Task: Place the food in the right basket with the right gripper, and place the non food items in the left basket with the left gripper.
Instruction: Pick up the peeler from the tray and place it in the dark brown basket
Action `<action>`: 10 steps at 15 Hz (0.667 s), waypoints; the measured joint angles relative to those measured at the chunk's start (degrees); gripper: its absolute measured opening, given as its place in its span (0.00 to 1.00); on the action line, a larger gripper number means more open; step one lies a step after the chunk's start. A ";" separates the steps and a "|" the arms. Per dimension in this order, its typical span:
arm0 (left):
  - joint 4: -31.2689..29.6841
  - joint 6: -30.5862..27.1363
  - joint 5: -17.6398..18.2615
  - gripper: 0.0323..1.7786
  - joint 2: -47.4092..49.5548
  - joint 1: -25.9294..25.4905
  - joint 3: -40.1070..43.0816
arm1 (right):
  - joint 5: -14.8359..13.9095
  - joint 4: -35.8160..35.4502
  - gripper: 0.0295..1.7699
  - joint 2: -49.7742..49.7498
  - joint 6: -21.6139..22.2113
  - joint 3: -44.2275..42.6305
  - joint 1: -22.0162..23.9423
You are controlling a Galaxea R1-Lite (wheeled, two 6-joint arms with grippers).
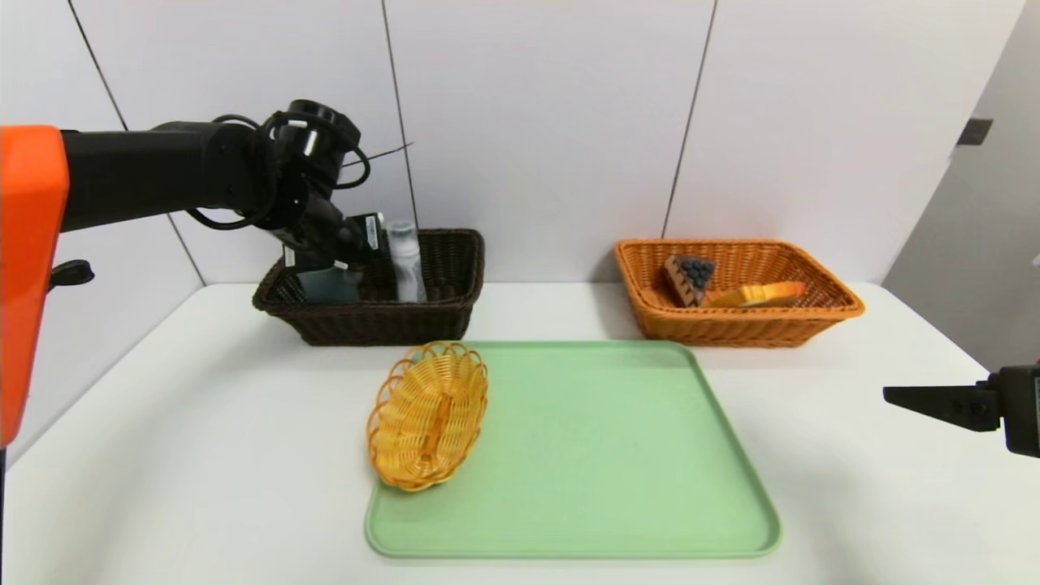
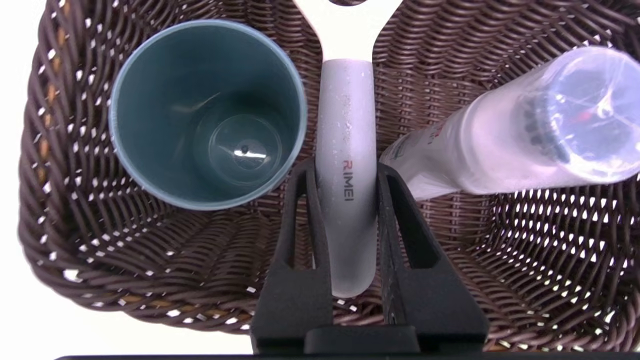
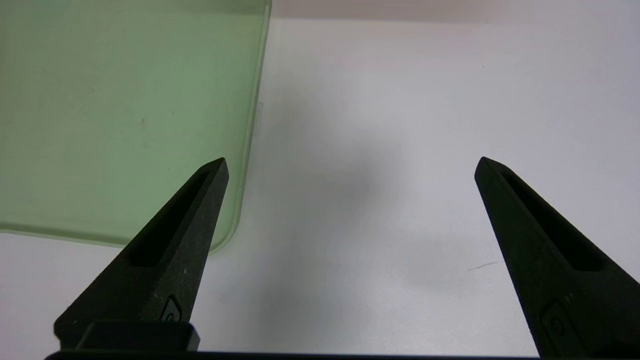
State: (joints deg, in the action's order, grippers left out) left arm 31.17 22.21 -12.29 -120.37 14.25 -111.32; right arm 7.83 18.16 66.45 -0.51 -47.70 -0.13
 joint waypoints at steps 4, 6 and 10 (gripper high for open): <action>0.27 -0.06 0.00 0.15 -0.94 0.05 -0.67 | 0.02 0.00 0.96 -0.02 -0.06 -0.01 0.00; 0.22 -0.09 0.00 0.15 -1.12 0.16 -0.69 | 0.00 0.00 0.96 -0.06 -0.06 0.00 -0.02; 0.24 -0.13 -0.02 0.15 -1.66 0.24 -0.74 | -0.02 0.02 0.96 -0.44 -0.15 -0.04 -0.02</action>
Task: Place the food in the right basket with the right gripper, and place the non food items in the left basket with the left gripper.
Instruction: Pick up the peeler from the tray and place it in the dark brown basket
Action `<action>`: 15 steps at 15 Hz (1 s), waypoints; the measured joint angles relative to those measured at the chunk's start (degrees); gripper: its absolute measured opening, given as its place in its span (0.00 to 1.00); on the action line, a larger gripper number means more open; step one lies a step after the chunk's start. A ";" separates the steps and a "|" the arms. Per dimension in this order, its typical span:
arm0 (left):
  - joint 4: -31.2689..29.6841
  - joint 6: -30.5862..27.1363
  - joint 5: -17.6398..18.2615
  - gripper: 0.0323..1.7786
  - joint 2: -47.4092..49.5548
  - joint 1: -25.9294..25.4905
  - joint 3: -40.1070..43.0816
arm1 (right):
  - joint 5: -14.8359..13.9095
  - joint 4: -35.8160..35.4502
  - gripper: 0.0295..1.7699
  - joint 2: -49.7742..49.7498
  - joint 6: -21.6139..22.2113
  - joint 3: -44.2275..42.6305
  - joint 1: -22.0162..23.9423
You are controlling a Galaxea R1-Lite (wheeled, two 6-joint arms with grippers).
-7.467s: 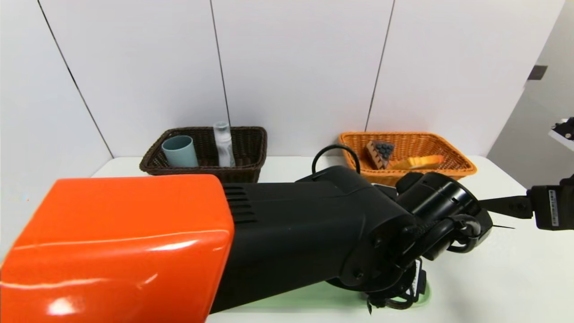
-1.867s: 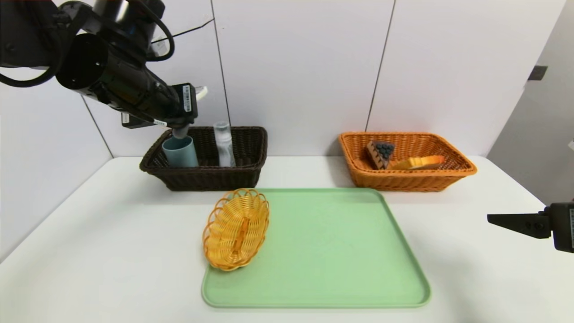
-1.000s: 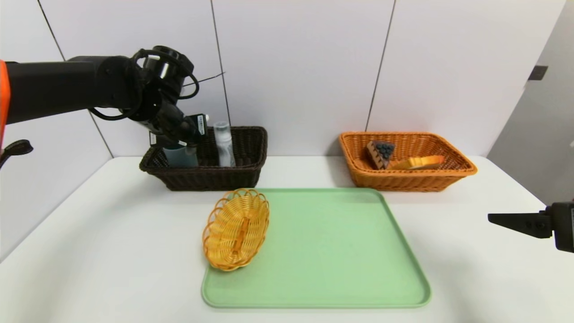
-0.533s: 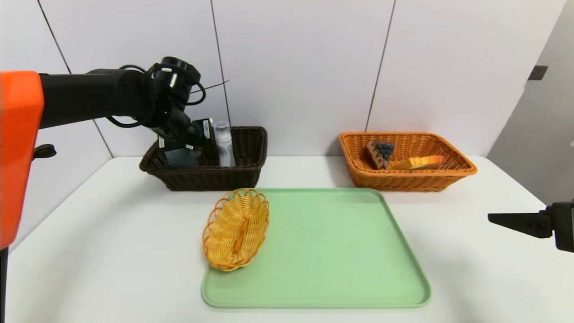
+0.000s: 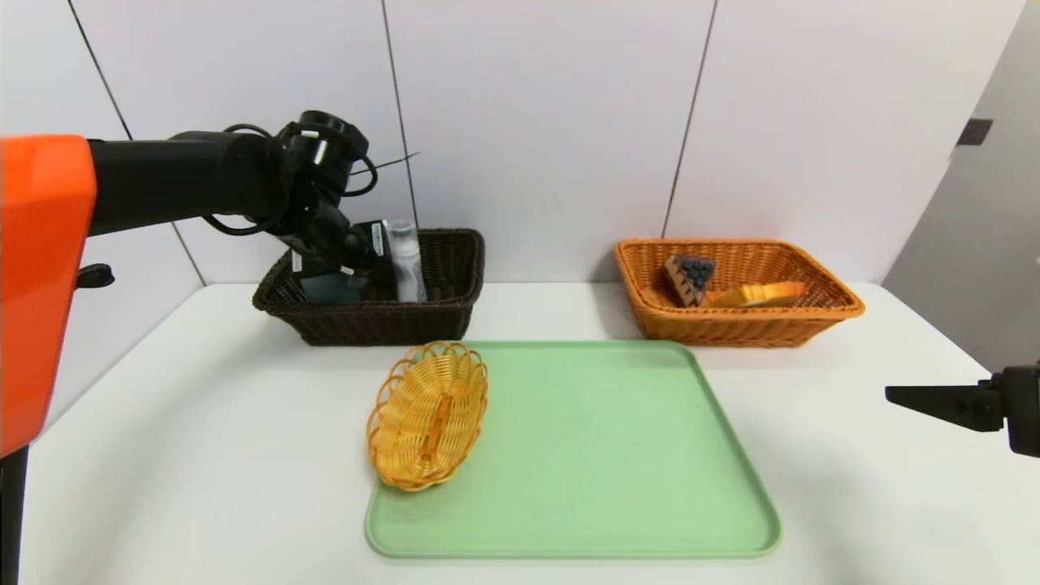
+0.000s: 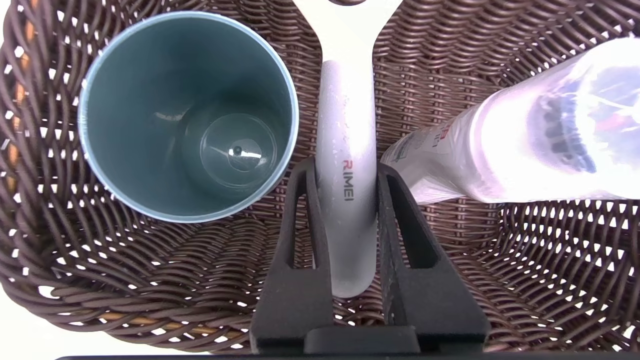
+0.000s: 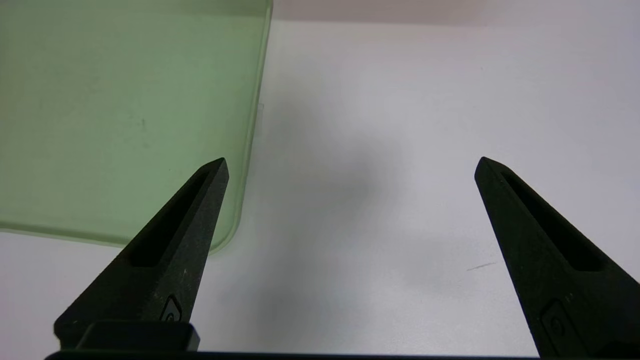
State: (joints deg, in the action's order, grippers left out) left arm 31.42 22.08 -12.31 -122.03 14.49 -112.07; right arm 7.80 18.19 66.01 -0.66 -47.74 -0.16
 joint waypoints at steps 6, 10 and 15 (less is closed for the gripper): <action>0.04 -0.02 -0.06 0.15 -0.82 0.30 0.09 | 0.00 0.00 0.96 -0.15 0.00 -0.24 0.00; -0.09 0.07 -0.15 0.43 -1.37 0.35 0.24 | 0.02 -0.04 0.96 -0.17 0.06 -0.02 0.00; -0.20 -0.09 -0.35 0.68 -1.38 0.35 0.02 | 0.02 0.00 0.96 -0.20 0.06 0.09 0.02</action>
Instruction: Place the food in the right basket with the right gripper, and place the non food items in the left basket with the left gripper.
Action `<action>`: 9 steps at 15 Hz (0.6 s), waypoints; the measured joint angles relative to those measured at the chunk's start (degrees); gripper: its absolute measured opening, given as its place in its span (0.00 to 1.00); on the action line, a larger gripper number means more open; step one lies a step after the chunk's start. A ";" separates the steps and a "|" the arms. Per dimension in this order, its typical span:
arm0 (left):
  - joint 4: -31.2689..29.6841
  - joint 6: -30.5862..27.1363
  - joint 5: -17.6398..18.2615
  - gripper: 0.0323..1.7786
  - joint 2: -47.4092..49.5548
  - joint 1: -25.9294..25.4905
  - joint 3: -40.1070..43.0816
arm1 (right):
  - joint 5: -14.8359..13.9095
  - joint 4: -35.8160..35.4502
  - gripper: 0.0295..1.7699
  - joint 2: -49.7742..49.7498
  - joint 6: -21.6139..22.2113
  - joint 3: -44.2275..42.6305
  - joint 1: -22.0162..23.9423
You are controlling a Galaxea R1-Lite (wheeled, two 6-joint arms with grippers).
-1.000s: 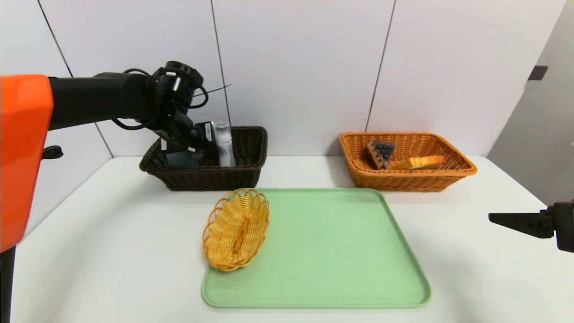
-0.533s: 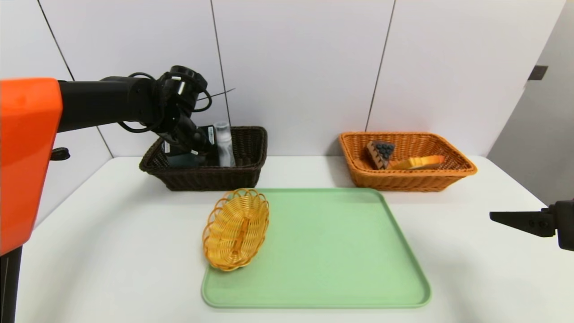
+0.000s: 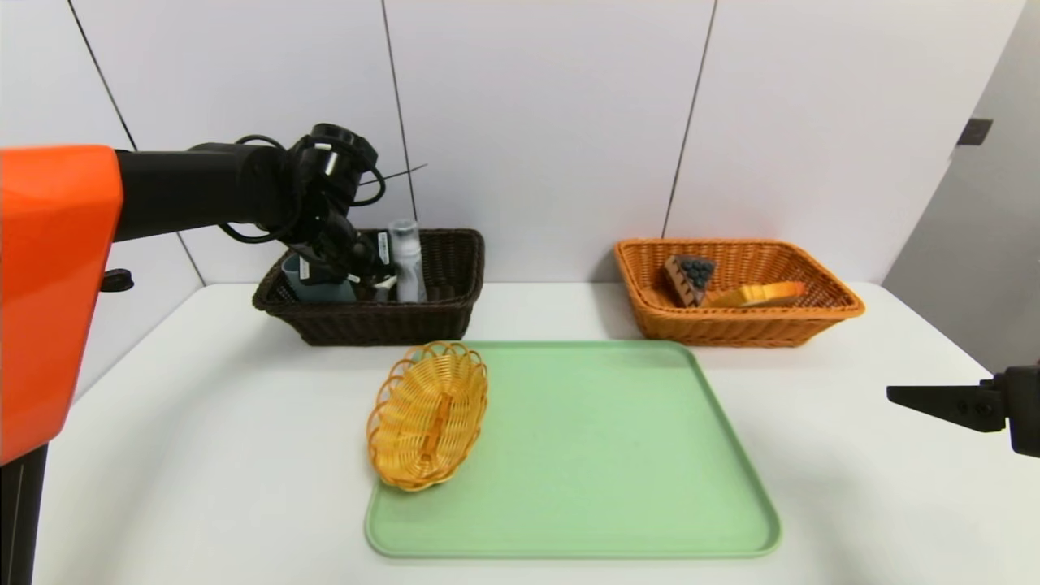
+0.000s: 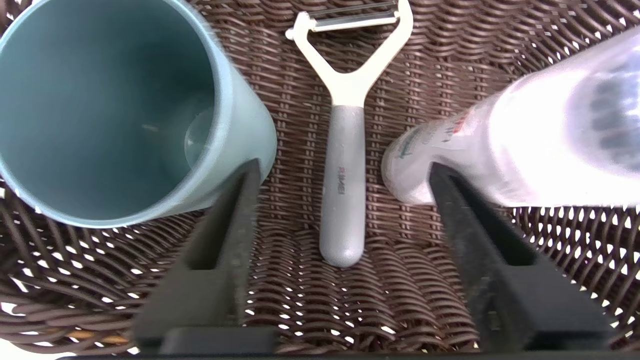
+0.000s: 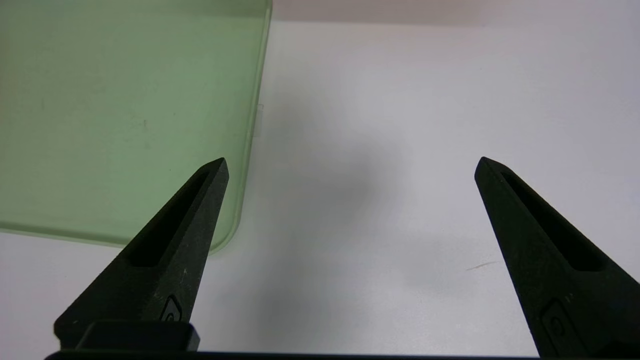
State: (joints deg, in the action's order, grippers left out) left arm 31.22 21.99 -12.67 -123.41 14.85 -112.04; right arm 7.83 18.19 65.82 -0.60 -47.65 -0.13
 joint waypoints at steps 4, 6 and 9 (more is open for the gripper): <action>0.22 -2.27 -0.01 0.79 5.57 1.41 -0.17 | 0.00 -0.02 0.96 0.02 0.05 -0.13 -0.09; 1.28 -3.56 -0.04 0.83 10.31 3.28 -0.17 | 0.00 -0.02 0.96 0.09 0.11 -0.22 -0.11; 5.55 -4.35 0.13 0.87 18.64 6.07 0.79 | 0.71 -1.22 0.96 0.17 0.16 -0.57 -0.11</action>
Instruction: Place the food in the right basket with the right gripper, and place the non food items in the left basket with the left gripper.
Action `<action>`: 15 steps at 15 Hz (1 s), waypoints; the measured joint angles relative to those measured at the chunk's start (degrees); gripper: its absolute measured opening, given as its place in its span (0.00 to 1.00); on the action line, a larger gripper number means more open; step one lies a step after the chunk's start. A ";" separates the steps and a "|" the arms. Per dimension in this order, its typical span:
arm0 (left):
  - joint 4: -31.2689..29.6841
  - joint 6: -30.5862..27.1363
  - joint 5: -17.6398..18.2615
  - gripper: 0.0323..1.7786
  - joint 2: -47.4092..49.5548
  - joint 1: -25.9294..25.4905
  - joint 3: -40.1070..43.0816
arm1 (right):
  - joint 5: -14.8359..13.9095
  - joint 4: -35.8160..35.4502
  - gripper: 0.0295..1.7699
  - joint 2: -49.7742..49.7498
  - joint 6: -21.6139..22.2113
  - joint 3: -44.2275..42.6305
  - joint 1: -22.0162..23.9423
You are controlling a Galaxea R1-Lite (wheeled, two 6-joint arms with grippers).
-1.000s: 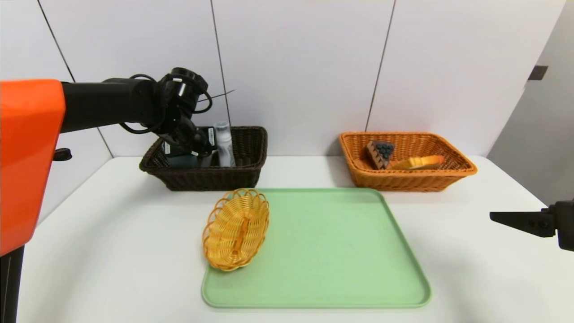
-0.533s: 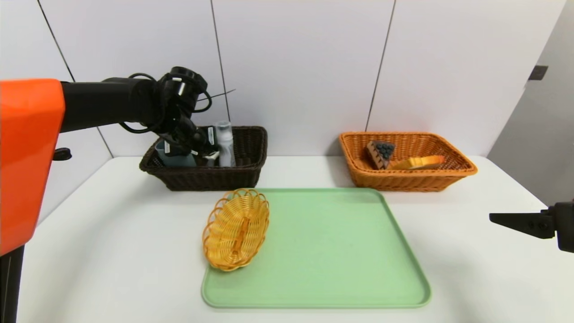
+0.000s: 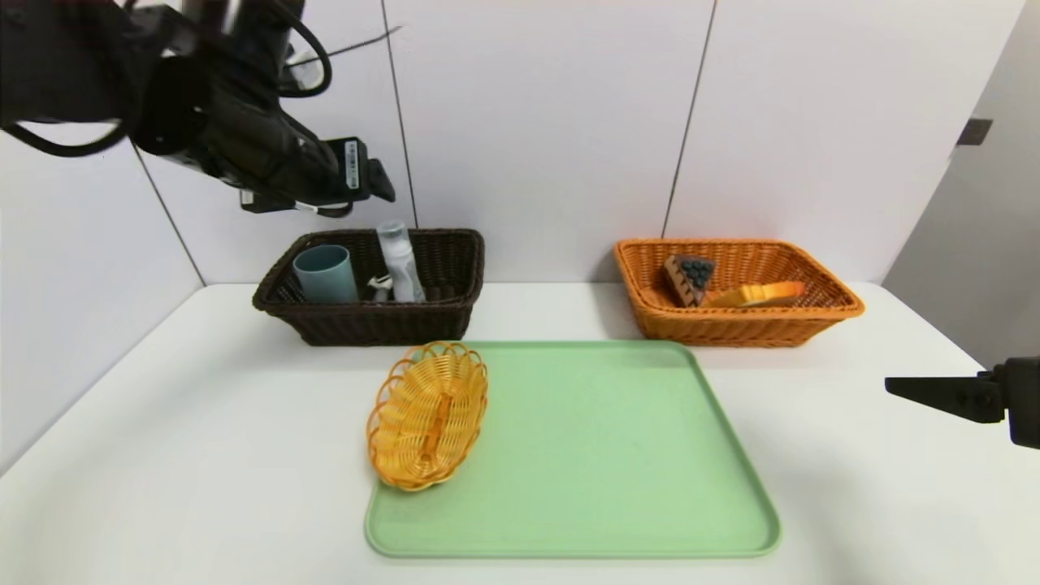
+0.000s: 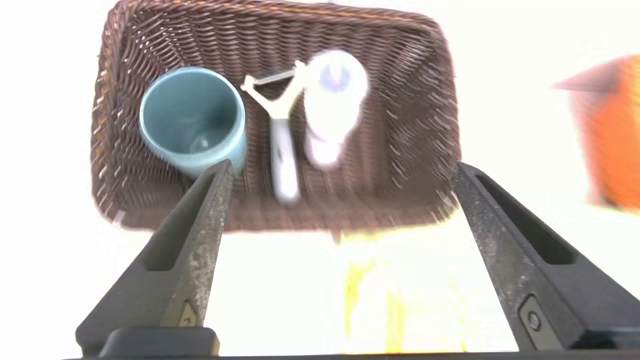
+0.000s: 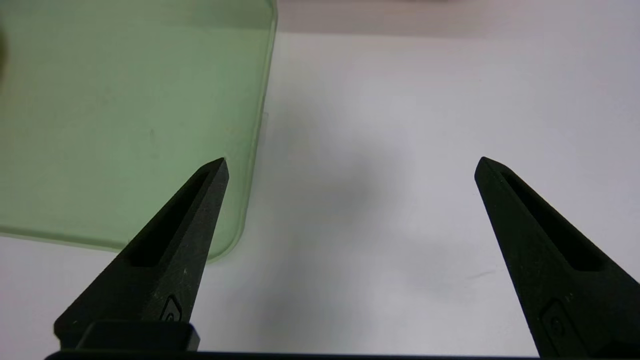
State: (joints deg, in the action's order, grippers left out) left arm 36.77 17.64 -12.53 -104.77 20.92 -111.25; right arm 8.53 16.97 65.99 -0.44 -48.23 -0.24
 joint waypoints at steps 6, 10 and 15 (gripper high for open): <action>1.93 -2.66 -0.13 0.92 21.11 1.77 18.86 | 5.99 -4.05 0.96 -0.96 0.13 0.51 0.11; -0.30 -3.40 -0.63 0.93 36.00 -1.74 28.62 | 5.52 -9.58 0.96 -2.62 0.39 3.27 0.71; -0.17 -4.08 -0.78 0.94 53.20 -15.41 39.64 | 5.60 -16.09 0.96 -11.69 -0.05 13.69 0.20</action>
State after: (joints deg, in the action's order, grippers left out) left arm 36.60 13.56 -13.31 -51.57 5.51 -71.61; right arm 14.13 0.88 54.30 -0.49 -34.54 -0.05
